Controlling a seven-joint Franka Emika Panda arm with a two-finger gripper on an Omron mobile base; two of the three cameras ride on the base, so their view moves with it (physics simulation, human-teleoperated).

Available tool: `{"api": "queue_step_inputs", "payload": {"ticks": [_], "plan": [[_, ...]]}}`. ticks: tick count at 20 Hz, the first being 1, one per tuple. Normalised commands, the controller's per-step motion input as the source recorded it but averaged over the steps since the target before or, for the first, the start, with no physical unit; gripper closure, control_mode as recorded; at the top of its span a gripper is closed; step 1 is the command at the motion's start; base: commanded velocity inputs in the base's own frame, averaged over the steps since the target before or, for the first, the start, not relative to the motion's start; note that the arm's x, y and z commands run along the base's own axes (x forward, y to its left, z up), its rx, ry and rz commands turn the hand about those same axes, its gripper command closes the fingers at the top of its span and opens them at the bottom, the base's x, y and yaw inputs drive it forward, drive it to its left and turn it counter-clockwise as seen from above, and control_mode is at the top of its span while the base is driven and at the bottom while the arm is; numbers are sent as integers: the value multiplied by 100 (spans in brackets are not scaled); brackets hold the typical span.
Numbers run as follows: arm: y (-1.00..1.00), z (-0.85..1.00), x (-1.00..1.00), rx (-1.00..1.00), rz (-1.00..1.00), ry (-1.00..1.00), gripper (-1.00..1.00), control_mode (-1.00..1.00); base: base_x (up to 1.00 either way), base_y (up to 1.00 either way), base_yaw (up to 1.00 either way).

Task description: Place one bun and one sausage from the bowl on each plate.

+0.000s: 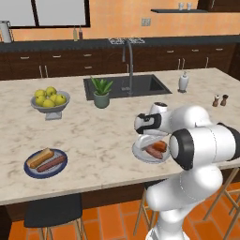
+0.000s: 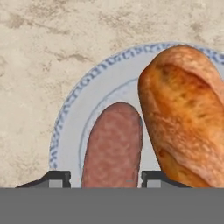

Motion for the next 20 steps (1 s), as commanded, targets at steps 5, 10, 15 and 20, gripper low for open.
{"api": "queue_step_inputs", "payload": {"ticks": [5, 10, 15, 20], "plan": [[0, 4, -11, 2, 0, -1, -100, -100, 0, 0, 0], [-10, 63, -68, 8, 0, -5, -100, -100, 0, 0, 0], [-33, 98, -54, 7, -2, -6, -100, -100, 0, 0, 0], [-37, 96, -42, 4, -5, -3, -100, -100, 0, 0, 0]]}}
